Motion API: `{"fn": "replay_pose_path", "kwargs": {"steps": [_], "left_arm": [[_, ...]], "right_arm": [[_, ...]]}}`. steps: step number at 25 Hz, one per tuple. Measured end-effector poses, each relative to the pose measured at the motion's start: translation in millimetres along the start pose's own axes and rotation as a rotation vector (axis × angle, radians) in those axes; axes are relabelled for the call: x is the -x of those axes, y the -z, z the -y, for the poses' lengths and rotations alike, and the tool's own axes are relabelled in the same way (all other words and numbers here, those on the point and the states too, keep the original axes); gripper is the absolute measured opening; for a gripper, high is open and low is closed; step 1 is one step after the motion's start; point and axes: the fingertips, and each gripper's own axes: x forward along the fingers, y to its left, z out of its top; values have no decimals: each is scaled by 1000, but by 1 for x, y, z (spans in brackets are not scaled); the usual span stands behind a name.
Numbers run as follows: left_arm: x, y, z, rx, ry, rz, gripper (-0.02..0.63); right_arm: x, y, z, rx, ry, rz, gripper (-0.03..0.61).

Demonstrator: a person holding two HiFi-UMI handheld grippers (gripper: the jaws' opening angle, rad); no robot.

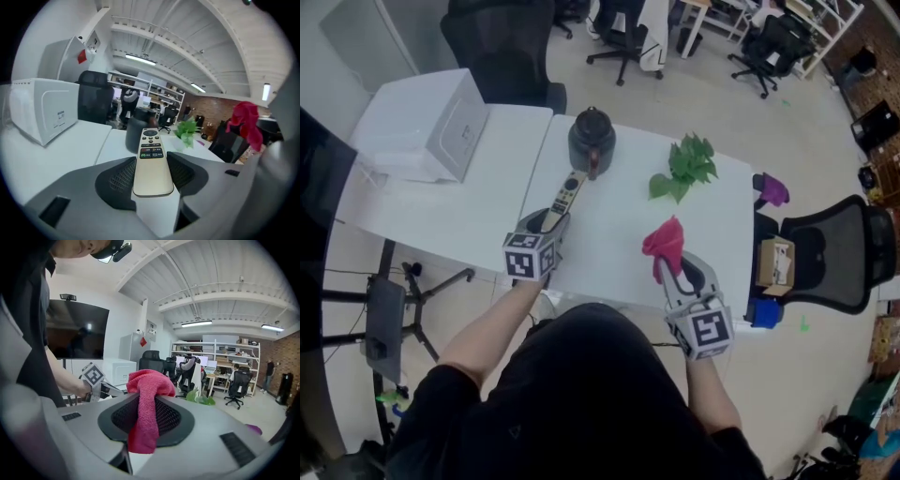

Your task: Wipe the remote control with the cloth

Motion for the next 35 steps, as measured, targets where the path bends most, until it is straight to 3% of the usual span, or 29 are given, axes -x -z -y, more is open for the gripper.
{"fn": "replay_pose_path", "kwargs": {"steps": [5, 11, 21, 29, 32, 35], "left_arm": [[-39, 62, -61, 55, -224, -156, 210], [-59, 105, -96, 22, -370, -296, 210], [-69, 139, -94, -29, -387, -434, 212], [-68, 137, -92, -24, -379, -427, 216], [-68, 139, -91, -20, -368, -421, 271], [-63, 134, -91, -32, -364, -406, 275]], "right_arm": [[8, 6, 2, -22, 11, -17, 92], [19, 10, 9, -26, 36, -43, 92], [23, 20, 17, -40, 49, -78, 92], [20, 24, 21, -48, 59, -96, 94], [20, 27, 22, -57, 63, -114, 94], [19, 37, 28, -57, 82, -162, 94]]}}
